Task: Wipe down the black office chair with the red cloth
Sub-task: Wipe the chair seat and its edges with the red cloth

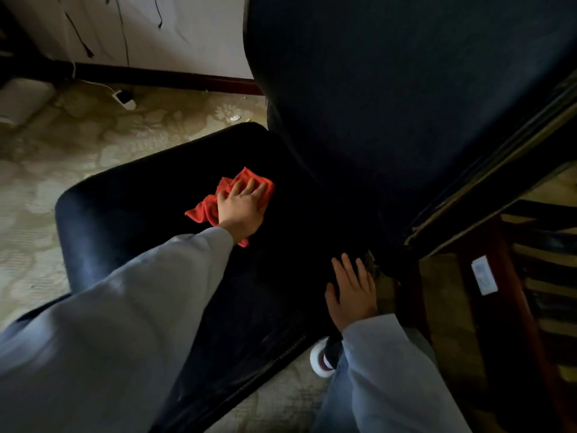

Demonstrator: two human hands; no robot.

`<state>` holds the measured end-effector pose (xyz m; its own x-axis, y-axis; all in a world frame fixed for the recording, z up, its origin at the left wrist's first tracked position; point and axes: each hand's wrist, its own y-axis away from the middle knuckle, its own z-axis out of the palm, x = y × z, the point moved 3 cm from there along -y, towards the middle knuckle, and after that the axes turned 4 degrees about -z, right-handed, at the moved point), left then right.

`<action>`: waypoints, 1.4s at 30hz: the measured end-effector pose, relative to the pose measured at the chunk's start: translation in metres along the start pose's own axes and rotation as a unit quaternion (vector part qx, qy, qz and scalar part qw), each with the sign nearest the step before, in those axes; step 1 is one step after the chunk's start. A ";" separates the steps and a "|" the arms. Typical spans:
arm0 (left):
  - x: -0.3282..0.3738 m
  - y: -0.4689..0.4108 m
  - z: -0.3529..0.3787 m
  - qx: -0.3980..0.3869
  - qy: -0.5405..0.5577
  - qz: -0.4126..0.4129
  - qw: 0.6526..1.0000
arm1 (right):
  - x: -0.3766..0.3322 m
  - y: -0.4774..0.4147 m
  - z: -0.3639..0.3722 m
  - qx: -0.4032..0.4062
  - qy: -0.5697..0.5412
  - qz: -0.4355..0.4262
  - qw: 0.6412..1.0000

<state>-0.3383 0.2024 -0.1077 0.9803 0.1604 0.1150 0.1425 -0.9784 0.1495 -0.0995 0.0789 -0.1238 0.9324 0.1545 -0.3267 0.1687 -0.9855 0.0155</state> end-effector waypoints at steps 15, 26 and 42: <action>0.035 0.173 0.017 -0.115 -0.092 0.254 0.956 | -0.032 0.036 -0.009 -0.048 -0.060 0.040 0.996; -0.085 0.257 -0.011 -0.047 0.120 0.347 0.929 | -0.053 0.067 0.004 -0.120 0.008 -0.029 0.992; -0.075 0.110 -0.004 -0.042 -0.013 -0.007 0.999 | -0.058 0.065 0.006 -0.162 0.004 -0.032 0.986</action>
<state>-0.3967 0.0836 -0.0957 0.9815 0.1703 0.0870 0.1461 -0.9612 0.2339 -0.1443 0.0051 -0.1101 0.9188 0.2172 -0.3295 0.3191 -0.9002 0.2964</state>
